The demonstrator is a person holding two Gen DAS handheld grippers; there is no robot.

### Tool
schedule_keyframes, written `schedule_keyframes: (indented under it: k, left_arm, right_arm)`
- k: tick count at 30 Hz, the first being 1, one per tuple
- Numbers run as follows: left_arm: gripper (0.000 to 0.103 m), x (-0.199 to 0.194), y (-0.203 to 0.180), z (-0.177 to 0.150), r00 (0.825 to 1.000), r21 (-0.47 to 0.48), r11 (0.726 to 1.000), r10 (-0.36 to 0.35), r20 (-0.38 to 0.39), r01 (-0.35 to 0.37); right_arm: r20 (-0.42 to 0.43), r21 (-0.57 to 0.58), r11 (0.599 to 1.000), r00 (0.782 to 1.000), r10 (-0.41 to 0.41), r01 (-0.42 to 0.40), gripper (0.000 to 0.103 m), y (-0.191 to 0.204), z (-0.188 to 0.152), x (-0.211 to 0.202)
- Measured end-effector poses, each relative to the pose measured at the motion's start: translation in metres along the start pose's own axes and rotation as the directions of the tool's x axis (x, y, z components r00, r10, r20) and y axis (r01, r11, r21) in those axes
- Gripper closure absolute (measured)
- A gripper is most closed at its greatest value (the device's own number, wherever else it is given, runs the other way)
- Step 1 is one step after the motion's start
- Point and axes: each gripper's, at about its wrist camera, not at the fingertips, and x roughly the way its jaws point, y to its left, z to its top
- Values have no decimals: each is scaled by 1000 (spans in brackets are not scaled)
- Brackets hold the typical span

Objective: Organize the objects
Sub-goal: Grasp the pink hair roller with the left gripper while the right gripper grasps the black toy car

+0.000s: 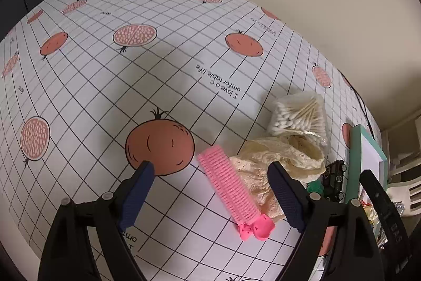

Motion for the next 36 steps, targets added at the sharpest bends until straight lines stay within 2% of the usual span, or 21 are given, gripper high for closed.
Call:
schedule_keyframes:
  k: [2, 4, 5, 10, 13, 15, 21, 36]
  left_arm:
    - [15, 4, -1, -1, 1000, 1, 1000, 1, -19, -1]
    - [24, 8, -1, -2, 999, -10, 1000, -20, -42, 20]
    - [32, 10, -1, -2, 998, -10, 1000, -27, -53, 27]
    - [33, 18, -3, -6, 996, -11, 1000, -30, -87, 29]
    - [34, 21, -4, -6, 996, 5, 1000, -14, -84, 15]
    - [39, 22, -4, -6, 996, 15, 1000, -7, -87, 8]
    - [40, 26, -6, -7, 996, 31, 999, 10, -83, -8]
    - [41, 32, -21, -13, 997, 107, 993, 61, -54, -55]
  right_arm:
    - [-19, 2, 1000, 1000, 9, -9, 38, -1, 1, 6]
    - [-45, 3, 1000, 999, -7, 7, 44, -1, 3, 14]
    - [-54, 2, 1000, 998, -9, 9, 45, -1, 3, 17]
    - [-82, 4, 1000, 997, 9, -8, 47, 0, 8, 26]
    - [-111, -18, 1000, 994, 5, -7, 48, 0, 8, 33]
    - [-124, -25, 1000, 992, 9, -12, 51, 0, 5, 38]
    - [-163, -28, 999, 986, 25, -30, 52, -4, -3, 52]
    - [-182, -87, 996, 983, 5, -21, 55, -2, -12, 61]
